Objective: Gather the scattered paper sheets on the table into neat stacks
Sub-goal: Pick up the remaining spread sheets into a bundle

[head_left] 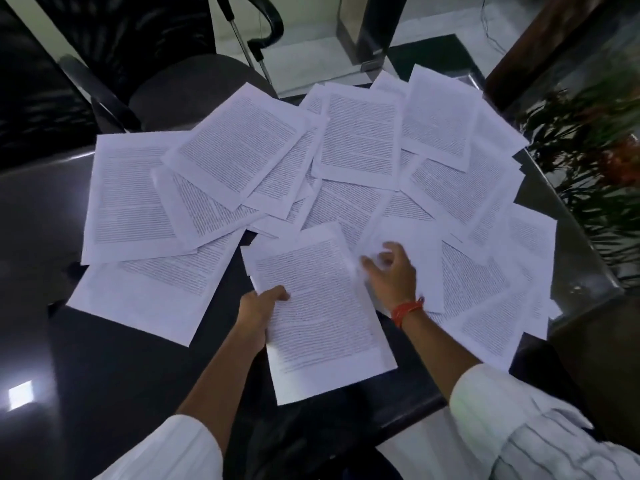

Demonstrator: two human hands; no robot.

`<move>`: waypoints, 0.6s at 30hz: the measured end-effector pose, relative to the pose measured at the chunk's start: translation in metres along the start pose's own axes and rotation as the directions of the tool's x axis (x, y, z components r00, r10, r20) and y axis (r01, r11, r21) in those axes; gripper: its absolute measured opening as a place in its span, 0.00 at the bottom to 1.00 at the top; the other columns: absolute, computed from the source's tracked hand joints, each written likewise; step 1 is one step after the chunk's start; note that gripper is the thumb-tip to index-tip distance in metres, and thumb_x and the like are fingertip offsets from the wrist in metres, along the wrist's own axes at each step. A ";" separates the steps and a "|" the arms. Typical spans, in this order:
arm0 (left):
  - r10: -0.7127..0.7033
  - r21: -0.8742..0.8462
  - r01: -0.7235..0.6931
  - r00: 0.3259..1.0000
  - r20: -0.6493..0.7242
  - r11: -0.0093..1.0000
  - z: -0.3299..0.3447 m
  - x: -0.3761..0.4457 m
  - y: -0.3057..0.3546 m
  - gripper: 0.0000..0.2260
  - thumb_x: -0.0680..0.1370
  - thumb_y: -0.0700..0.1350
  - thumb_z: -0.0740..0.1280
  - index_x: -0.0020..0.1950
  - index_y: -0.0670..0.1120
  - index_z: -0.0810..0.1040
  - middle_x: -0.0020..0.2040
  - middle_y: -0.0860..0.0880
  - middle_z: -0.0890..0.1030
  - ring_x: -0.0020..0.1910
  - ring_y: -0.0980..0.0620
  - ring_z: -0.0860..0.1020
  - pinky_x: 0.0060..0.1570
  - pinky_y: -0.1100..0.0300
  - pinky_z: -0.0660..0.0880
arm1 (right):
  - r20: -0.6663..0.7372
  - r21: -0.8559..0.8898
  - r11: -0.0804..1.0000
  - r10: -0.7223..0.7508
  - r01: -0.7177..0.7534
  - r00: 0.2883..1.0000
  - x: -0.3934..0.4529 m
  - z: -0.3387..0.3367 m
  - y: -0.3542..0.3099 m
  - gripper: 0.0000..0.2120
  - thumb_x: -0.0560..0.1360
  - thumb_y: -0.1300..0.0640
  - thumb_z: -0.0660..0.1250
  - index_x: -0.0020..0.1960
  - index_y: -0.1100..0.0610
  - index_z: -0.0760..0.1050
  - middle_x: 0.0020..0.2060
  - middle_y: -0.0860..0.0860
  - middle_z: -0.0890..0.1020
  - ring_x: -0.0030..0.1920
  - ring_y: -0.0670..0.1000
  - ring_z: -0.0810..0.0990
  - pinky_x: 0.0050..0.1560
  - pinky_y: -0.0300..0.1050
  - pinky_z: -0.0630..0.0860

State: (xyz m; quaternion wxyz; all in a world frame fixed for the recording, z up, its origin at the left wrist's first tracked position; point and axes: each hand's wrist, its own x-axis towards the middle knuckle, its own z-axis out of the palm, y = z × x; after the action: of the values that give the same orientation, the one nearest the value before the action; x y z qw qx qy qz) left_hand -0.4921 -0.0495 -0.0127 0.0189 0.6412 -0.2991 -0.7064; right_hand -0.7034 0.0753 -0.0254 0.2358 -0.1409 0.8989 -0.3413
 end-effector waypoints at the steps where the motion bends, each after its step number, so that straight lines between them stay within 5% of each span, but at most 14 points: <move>1: 0.001 -0.008 -0.001 1.000 0.000 1.000 -0.003 -0.005 -0.006 0.14 0.69 0.36 0.73 0.53 0.38 0.80 0.51 0.39 0.84 0.48 0.38 0.84 0.50 0.41 0.82 | -0.029 -0.198 0.980 -0.011 0.005 1.000 0.006 -0.004 0.007 0.37 0.72 0.43 0.72 0.73 0.58 0.64 0.66 0.57 0.74 0.69 0.58 0.71 0.64 0.51 0.71; 4: 0.009 -0.058 -0.008 1.000 0.024 0.998 -0.015 -0.015 -0.016 0.10 0.69 0.36 0.70 0.49 0.39 0.81 0.52 0.39 0.84 0.50 0.37 0.83 0.53 0.37 0.80 | 0.051 -0.568 0.822 0.095 -0.049 0.994 0.005 -0.004 0.029 0.56 0.69 0.27 0.63 0.79 0.60 0.41 0.79 0.61 0.46 0.79 0.58 0.44 0.74 0.64 0.49; 7: 0.018 -0.161 0.002 0.992 0.123 0.987 -0.033 -0.025 -0.016 0.10 0.69 0.35 0.67 0.50 0.40 0.81 0.49 0.41 0.85 0.49 0.38 0.83 0.54 0.40 0.80 | 0.087 -0.613 0.789 0.112 -0.036 0.990 -0.015 0.009 0.040 0.58 0.68 0.24 0.59 0.79 0.60 0.39 0.79 0.60 0.41 0.79 0.58 0.40 0.75 0.64 0.46; 11: 0.028 -0.303 0.036 0.978 0.206 0.952 -0.057 -0.036 -0.021 0.07 0.72 0.34 0.63 0.42 0.42 0.79 0.39 0.44 0.84 0.39 0.43 0.80 0.47 0.47 0.79 | 0.076 -0.625 0.781 0.048 0.010 0.996 -0.051 0.023 0.038 0.50 0.74 0.30 0.59 0.79 0.62 0.45 0.79 0.60 0.48 0.79 0.59 0.49 0.74 0.63 0.55; 15: 0.041 -0.306 0.038 0.968 0.249 0.951 -0.070 -0.043 -0.033 0.08 0.72 0.33 0.63 0.46 0.43 0.79 0.40 0.44 0.83 0.40 0.44 0.80 0.45 0.48 0.78 | 0.101 -0.647 0.757 -0.040 0.096 0.994 -0.101 0.034 0.041 0.34 0.78 0.40 0.61 0.76 0.59 0.59 0.76 0.58 0.61 0.73 0.59 0.64 0.69 0.60 0.65; 18: 0.023 -0.266 0.050 0.964 0.265 0.963 -0.076 -0.051 -0.046 0.09 0.72 0.34 0.63 0.47 0.43 0.79 0.42 0.43 0.83 0.41 0.43 0.80 0.44 0.47 0.79 | 0.047 -0.494 0.857 -0.140 0.145 0.989 -0.141 0.035 0.048 0.17 0.77 0.48 0.67 0.61 0.57 0.76 0.57 0.55 0.82 0.56 0.57 0.80 0.58 0.54 0.76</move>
State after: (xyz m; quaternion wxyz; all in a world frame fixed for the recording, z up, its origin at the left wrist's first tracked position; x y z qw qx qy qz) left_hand -0.3967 -0.0212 0.0128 0.0609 0.5341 -0.1954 -0.8203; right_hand -0.5695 0.1496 -0.0345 0.1703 -0.2642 0.9423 -0.1148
